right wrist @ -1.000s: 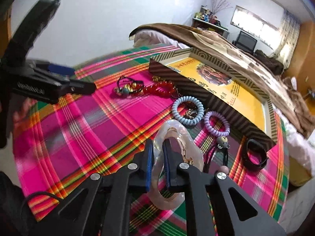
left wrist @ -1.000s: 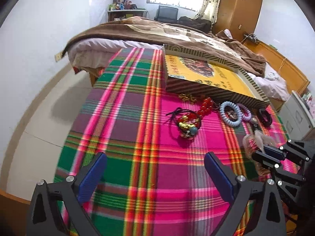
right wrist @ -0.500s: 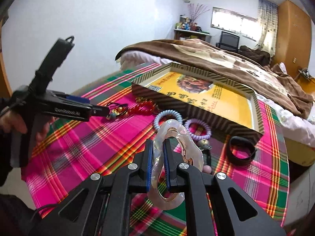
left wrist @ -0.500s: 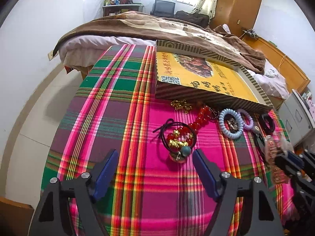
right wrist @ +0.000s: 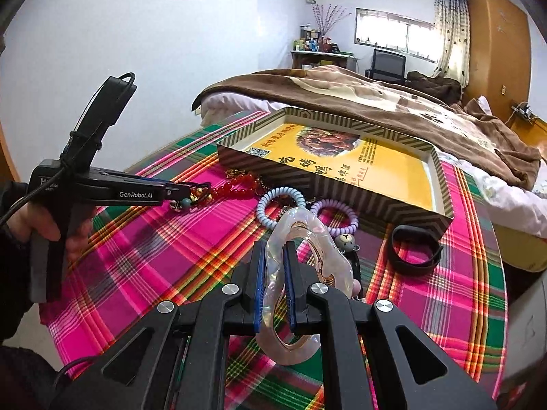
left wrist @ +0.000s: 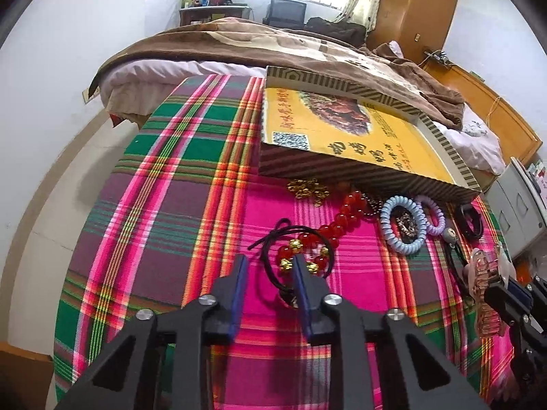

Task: Organize jewelry
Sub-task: 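Lift the bangle with the right gripper while the left gripper grasps the black cord bracelet, then carry the bangle toward the yellow box while the left gripper drops the cord bracelet inside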

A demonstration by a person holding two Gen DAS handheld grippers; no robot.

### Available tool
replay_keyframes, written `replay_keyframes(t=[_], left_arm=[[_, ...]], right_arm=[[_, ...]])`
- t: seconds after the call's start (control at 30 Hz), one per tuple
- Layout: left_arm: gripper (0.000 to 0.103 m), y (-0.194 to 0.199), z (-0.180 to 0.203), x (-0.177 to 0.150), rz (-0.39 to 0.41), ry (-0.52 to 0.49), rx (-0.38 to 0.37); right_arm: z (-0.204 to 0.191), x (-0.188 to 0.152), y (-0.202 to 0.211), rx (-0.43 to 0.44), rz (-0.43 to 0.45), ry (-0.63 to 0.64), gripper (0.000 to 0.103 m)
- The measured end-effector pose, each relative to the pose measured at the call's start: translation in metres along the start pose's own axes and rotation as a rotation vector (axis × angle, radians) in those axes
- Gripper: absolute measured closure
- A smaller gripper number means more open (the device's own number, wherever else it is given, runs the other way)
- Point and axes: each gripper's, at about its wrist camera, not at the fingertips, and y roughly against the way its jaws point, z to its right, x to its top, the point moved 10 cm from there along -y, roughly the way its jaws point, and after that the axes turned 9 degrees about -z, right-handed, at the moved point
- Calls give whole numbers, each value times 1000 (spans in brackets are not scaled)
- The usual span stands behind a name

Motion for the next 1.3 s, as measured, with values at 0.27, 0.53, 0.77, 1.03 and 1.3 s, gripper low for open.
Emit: replay_keyframes(t=[0.27,0.53,0.77,1.03,1.3], left_arm=[[99,2,7,0,9,-7,-34],[100,26,9,5,67,-10,-48],[100,45,16,13,103,-30,-62],[100,59,27,43,139,-71,-78],[100,52,45,89,161,-113,-100]], right_arm=[[1,-2,0,1,-1,-12,92],[5,1,4,-13,11,-27,92],[9,10,14,-30,31,-40,92],[32,37,24,-70,58,-69,92],[77,73,11,-116,55,-118,92]])
